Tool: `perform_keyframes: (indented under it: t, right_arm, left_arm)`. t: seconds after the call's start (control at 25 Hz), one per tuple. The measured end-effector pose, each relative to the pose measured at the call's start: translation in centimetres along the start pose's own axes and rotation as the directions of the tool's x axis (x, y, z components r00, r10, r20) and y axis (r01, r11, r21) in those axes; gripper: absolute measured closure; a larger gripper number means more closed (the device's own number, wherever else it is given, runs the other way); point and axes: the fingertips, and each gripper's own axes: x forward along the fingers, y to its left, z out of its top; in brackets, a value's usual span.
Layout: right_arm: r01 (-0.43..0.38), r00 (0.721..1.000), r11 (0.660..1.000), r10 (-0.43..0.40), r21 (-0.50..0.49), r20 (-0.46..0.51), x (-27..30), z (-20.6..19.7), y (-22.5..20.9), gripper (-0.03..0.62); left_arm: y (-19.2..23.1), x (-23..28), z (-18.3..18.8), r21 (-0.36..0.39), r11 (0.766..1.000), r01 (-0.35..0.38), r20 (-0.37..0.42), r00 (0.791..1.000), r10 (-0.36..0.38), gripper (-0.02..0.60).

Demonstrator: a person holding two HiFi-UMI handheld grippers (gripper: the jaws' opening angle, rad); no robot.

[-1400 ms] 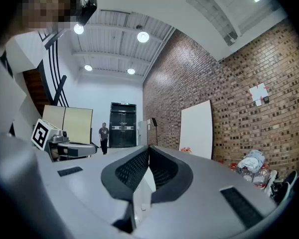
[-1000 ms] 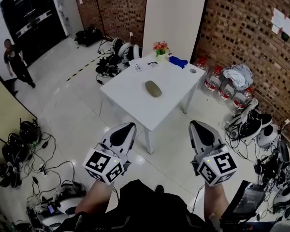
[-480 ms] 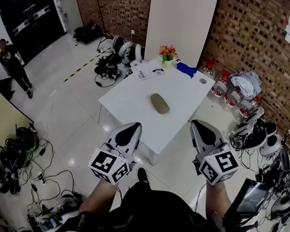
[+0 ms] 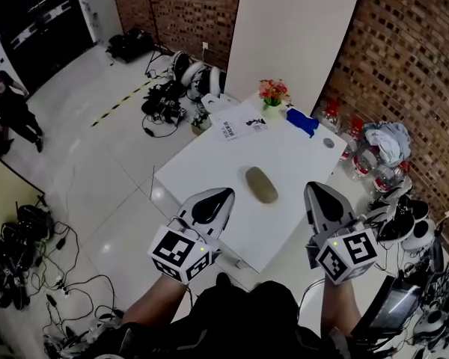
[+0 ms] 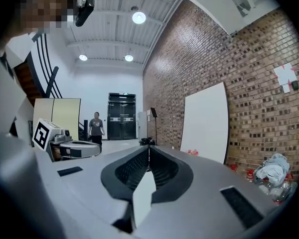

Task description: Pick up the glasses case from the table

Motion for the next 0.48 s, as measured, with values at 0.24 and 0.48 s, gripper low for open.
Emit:
perform_keyframes:
  t: [0.24, 0.48]
  right_arm:
    - [-0.04, 0.999, 0.999, 0.04, -0.001, -0.015, 4.8, -0.1, -2.1, 0.592]
    - [-0.095, 0.995, 0.995, 0.095, -0.007, -0.035, 8.3, -0.4, -4.0, 0.592]
  left_arm:
    - [3.2, 3.4, -0.5, -0.015, 0.999, -0.039, -0.02, 0.999, 0.039, 0.578]
    - [4.9, 5.9, -1.1, -0.022, 0.996, -0.089, -0.048, 0.995, 0.087, 0.578]
